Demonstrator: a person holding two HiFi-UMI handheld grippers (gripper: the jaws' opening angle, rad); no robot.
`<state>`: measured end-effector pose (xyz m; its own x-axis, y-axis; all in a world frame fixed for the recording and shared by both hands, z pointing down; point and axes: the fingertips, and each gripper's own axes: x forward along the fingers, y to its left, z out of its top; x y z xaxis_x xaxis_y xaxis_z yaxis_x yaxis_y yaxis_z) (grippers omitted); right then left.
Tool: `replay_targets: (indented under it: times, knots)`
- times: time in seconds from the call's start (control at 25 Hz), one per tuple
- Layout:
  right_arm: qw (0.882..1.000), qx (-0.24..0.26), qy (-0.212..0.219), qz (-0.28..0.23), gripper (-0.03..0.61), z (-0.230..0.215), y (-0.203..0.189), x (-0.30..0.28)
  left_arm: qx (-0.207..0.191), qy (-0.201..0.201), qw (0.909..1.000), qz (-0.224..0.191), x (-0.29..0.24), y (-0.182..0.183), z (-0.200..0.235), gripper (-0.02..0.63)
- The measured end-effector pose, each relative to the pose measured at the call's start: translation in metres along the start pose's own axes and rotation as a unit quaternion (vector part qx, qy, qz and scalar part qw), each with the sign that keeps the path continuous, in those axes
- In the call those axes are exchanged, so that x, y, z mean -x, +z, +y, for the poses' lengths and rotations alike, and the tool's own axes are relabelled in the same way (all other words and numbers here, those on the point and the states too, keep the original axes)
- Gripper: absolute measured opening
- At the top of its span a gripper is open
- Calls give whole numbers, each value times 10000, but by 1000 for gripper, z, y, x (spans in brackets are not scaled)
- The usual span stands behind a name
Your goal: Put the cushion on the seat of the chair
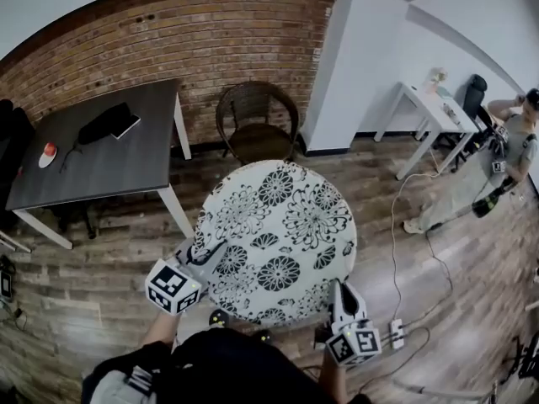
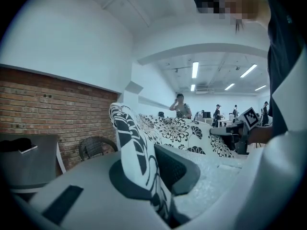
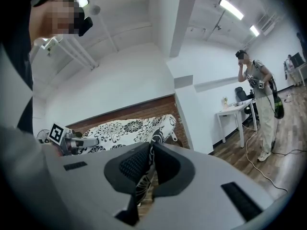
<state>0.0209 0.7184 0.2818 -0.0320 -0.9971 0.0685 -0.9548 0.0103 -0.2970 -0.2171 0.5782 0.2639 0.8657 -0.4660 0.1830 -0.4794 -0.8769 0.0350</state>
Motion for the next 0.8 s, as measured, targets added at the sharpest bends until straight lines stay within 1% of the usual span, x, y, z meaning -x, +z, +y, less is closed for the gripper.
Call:
replay_targets:
  times: [0.24,0.48,0.68,0.8]
  knots:
    - [9992,-21,361,168,18,-1,1,-20,-7,368,9993,81,8,5,4,12]
    - [9971,-29,727,227,18,2,-9,-12,-20,695,9975,140,28,-8,-12,12]
    - [9950,-61,953,287,18,-5,-3,-29,-4,969,9951,176,25,-1,-10,12]
    - [9940,-56,1055,280,18,-4,-15,-25,27,1101,9938,181,38,-11,-14,12]
